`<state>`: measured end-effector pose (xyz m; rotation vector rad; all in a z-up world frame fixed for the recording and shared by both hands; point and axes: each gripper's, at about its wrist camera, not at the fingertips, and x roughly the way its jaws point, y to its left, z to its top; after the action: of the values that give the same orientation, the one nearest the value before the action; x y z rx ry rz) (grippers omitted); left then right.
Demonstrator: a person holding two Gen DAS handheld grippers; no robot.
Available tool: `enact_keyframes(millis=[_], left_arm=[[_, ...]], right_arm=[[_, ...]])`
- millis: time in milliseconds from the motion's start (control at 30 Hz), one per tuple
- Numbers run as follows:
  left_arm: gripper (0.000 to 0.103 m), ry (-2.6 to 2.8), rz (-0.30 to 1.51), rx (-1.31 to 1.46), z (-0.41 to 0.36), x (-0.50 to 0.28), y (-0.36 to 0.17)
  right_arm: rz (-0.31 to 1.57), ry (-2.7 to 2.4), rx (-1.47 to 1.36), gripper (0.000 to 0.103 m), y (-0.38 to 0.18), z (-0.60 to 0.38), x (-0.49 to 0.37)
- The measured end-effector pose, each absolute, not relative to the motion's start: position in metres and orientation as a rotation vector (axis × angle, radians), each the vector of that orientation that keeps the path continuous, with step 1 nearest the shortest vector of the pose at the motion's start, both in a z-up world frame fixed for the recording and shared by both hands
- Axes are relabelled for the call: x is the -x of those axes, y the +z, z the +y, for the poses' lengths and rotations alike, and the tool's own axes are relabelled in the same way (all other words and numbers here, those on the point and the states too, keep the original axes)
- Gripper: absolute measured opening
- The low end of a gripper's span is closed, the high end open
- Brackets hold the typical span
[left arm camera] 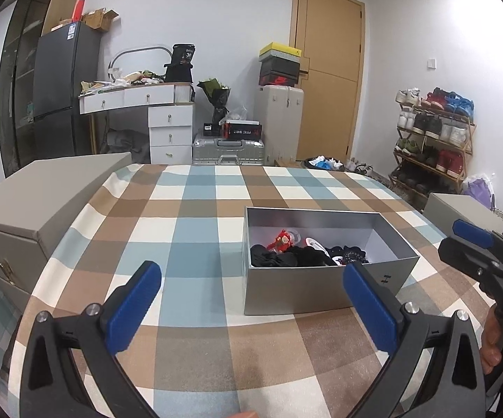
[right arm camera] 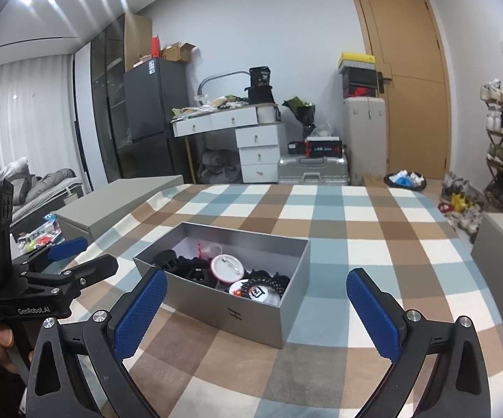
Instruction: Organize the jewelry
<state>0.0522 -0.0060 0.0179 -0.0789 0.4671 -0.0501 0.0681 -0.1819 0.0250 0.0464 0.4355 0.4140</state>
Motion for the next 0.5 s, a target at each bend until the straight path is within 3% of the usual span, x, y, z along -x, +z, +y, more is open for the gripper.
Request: enact_keyframes(millis=[500], left_arm=[[0.102, -0.057, 0.459, 0.066, -0.008, -0.048, 0.017]], right_arm=[[0.369, 0.437, -0.01, 0.103, 0.02, -0.175, -0.055]])
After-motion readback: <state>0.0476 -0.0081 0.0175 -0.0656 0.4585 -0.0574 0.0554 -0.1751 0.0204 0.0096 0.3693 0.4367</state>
